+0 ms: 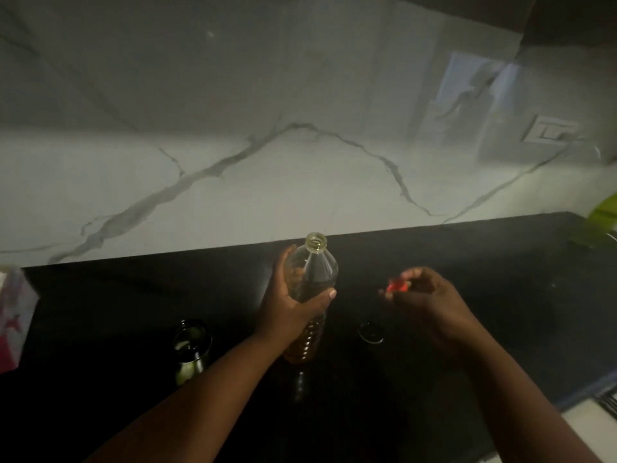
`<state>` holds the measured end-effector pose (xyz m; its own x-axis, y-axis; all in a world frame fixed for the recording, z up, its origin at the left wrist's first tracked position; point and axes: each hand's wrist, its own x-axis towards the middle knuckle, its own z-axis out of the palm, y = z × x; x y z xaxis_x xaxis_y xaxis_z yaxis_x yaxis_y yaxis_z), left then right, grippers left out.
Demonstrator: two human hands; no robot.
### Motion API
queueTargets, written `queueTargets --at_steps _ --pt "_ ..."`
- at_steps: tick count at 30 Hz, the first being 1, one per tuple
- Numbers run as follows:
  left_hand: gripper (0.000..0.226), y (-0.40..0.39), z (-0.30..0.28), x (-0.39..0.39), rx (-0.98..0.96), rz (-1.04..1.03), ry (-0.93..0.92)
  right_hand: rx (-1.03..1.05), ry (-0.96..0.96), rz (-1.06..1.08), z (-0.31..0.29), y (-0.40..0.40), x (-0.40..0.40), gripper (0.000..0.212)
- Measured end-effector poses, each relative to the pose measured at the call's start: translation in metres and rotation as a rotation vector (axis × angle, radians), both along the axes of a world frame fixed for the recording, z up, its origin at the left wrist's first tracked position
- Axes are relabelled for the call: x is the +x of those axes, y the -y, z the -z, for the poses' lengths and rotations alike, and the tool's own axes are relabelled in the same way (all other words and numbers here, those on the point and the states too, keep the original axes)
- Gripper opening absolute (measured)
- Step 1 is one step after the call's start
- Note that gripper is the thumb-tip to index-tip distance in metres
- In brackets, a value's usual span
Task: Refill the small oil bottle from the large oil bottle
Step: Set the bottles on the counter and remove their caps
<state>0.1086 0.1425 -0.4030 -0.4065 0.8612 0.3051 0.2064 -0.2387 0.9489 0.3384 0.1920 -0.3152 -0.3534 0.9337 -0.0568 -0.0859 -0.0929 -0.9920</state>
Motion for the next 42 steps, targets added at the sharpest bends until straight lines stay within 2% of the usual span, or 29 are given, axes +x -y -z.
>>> queueTargets --at_steps 2,5,10,13,14,18,24,26,28,31,34,36,39,42 --pt "0.098 -0.002 0.001 0.000 0.007 -0.002 0.002 -0.082 0.044 0.112 0.041 0.006 0.019 0.031" --pt "0.100 -0.004 0.003 0.001 0.031 0.006 0.010 -0.070 0.212 0.241 0.096 0.017 0.035 0.025" --pt "0.098 -0.007 0.007 0.003 0.055 -0.008 0.015 0.118 0.622 0.299 0.151 0.036 0.031 0.022" --pt "0.084 -0.007 0.010 0.005 0.057 -0.029 -0.010 0.264 0.788 0.254 0.161 0.039 0.028 0.021" --pt "0.080 -0.007 0.012 0.006 0.046 -0.031 -0.014 0.300 0.825 0.239 0.163 0.039 0.028 0.027" --pt "0.072 -0.008 0.016 0.005 0.024 0.001 -0.006 0.350 0.928 0.192 0.169 0.036 0.027 0.073" --pt "0.074 -0.009 0.013 0.002 -0.033 0.057 -0.015 0.238 0.785 0.232 0.158 0.031 0.022 0.105" --pt "0.078 -0.006 0.009 -0.001 -0.087 0.078 -0.033 0.349 0.740 0.351 0.145 0.035 0.018 0.096" --pt "0.088 -0.002 0.002 -0.004 -0.173 0.121 -0.062 0.487 0.673 0.400 0.124 0.035 0.009 0.078" --pt "0.116 0.005 -0.013 -0.015 -0.273 0.154 -0.137 0.571 0.538 0.229 0.078 0.028 -0.014 0.066" --pt "0.145 0.014 -0.033 -0.030 -0.432 0.063 -0.261 0.562 0.418 -0.035 0.043 0.015 -0.044 0.080" --pt "0.145 0.023 -0.040 -0.042 -0.476 0.019 -0.351 0.525 0.370 -0.219 0.033 0.006 -0.063 0.090" --pt "0.139 0.042 -0.044 -0.058 -0.544 -0.040 -0.437 0.452 0.302 -0.467 0.037 -0.004 -0.081 0.093" --pt "0.136 0.060 -0.043 -0.069 -0.623 -0.108 -0.601 0.403 0.273 -0.579 0.051 -0.010 -0.092 0.094"
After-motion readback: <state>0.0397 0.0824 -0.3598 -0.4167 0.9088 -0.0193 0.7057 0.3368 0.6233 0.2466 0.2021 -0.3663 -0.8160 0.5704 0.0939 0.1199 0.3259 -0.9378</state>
